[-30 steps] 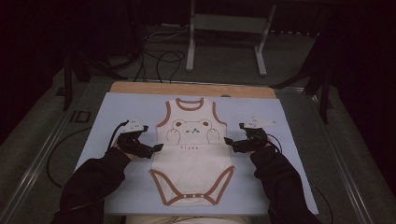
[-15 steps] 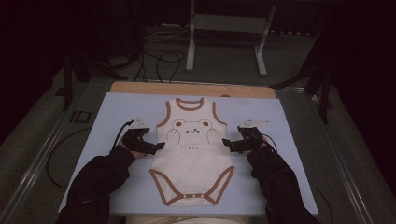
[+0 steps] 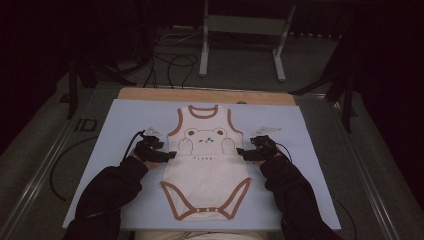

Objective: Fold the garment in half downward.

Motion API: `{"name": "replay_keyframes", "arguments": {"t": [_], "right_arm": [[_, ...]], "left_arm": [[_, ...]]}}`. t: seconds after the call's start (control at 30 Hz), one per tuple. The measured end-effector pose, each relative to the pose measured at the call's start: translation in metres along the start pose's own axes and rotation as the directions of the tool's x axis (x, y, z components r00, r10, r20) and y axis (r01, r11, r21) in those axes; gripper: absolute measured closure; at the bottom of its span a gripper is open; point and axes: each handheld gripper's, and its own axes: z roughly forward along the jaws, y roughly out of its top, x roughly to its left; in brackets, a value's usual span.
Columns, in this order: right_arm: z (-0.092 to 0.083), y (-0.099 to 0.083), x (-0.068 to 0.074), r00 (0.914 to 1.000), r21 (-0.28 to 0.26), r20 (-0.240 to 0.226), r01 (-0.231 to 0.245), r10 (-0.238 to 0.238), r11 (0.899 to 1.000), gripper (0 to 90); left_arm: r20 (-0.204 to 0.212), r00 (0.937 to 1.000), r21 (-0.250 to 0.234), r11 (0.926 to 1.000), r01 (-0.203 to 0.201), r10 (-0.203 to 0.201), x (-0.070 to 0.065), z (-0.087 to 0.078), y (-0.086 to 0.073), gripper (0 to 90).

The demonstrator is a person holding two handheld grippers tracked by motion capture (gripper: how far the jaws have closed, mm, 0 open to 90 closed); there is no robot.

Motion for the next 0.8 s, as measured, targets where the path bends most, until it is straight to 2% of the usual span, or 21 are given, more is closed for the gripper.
{"name": "replay_keyframes", "arguments": {"t": [0.07,0.13,0.17,0.27,0.37,0.47,0.53,0.6,0.67,0.8], "right_arm": [[0.0,0.0,0.0,1.0,0.001,-0.002,-0.005,0.005,1.0,29.8],[0.002,0.0,-0.001,0.9999,0.009,0.005,-0.015,0.015,1.0,35.0],[0.003,0.0,-0.001,0.9998,0.011,0.005,-0.017,0.017,1.0,40.4],[0.004,0.0,-0.001,0.9998,0.016,0.009,-0.018,0.018,1.0,44.0],[0.006,-0.001,-0.002,0.9995,0.032,0.025,-0.019,0.018,0.999,51.4],[0.008,-0.002,-0.002,0.9992,0.041,0.037,-0.016,0.015,0.999,54.4],[0.01,-0.003,-0.002,0.9985,0.059,0.052,-0.018,0.015,0.998,58.3],[0.011,-0.004,-0.002,0.9984,0.064,0.055,-0.017,0.013,0.998,59.5],[0.014,-0.006,-0.002,0.9978,0.085,0.065,-0.02,0.014,0.996,62.5],[0.015,-0.005,-0.002,0.9972,0.083,0.072,-0.026,0.02,0.996,66.1]], "left_arm": [[-0.004,1.0,0.007,0.9999,0.008,-0.008,0.0,0.002,0.0,33.5],[0.003,1.0,0.015,0.9998,0.009,-0.009,0.0,0.004,0.0,38.8],[0.0,0.9999,0.019,0.9997,0.012,-0.012,0.0,0.005,0.0,43.2],[-0.016,0.9998,0.031,0.9995,0.01,-0.009,-0.002,0.008,0.0,44.5],[-0.025,0.9995,0.024,0.9995,0.019,-0.019,-0.001,0.009,0.001,52.0],[-0.034,0.9987,0.016,0.9992,0.037,-0.036,-0.001,0.01,0.001,55.0],[-0.047,0.9981,0.018,0.9991,0.039,-0.039,-0.001,0.01,0.001,61.6],[-0.053,0.9977,0.017,0.999,0.042,-0.041,-0.001,0.01,0.001,63.1],[-0.067,0.997,0.021,0.999,0.039,-0.038,-0.002,0.01,0.001,68.4],[-0.089,0.9951,0.026,0.9986,0.045,-0.043,-0.003,0.011,0.002,72.3]]}}
